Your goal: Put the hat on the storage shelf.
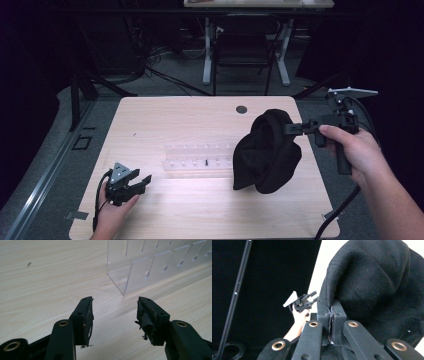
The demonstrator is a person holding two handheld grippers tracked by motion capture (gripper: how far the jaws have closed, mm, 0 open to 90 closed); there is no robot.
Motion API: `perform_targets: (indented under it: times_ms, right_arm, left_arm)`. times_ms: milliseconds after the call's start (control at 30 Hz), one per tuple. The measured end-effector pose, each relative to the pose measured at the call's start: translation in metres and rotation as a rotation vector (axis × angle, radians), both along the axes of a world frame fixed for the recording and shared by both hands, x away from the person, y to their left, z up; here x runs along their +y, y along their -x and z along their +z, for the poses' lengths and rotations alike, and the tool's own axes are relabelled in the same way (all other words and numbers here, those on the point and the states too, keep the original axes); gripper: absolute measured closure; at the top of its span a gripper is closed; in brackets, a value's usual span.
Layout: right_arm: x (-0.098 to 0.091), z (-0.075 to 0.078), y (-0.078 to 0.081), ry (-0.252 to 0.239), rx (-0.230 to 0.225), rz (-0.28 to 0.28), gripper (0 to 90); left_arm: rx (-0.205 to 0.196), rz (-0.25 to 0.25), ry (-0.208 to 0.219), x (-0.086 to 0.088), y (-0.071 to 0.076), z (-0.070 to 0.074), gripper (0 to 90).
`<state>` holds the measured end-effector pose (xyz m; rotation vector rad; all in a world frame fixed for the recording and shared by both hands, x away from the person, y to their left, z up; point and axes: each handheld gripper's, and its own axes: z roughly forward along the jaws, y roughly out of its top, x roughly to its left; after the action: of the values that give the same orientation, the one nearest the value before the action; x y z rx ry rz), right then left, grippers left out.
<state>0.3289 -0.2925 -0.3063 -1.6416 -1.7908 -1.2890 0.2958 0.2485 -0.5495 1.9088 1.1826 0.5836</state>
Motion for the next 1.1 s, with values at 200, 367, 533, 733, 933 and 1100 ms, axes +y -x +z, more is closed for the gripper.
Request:
perform_targets:
  times_ms: [200,367,533,733,933,1100]
  right_arm:
    - [0.009,-0.001,-0.008,-0.043,-0.013,0.011,88.2]
    - [0.017,0.002,-0.014,-0.058,-0.033,0.026,88.2]
    - [0.025,0.006,-0.020,-0.050,-0.058,0.029,88.1]
    - [0.036,0.006,-0.028,-0.027,-0.091,0.025,88.1]
    - [0.044,0.003,-0.037,-0.027,-0.103,0.021,88.1]
    - [0.049,0.003,-0.046,-0.028,-0.118,0.020,88.1]
  left_arm:
    - [0.001,0.002,0.001,0.000,0.000,0.000,47.1]
    - [0.001,0.000,0.005,0.000,0.000,0.000,47.1]
    - [0.002,0.001,0.003,0.000,0.000,0.000,47.1]
    - [0.001,0.000,0.006,0.001,0.000,0.000,47.1]
    - [0.002,-0.002,0.007,0.001,-0.001,0.000,47.1]
    - [0.002,-0.003,0.008,0.001,-0.001,0.000,47.1]
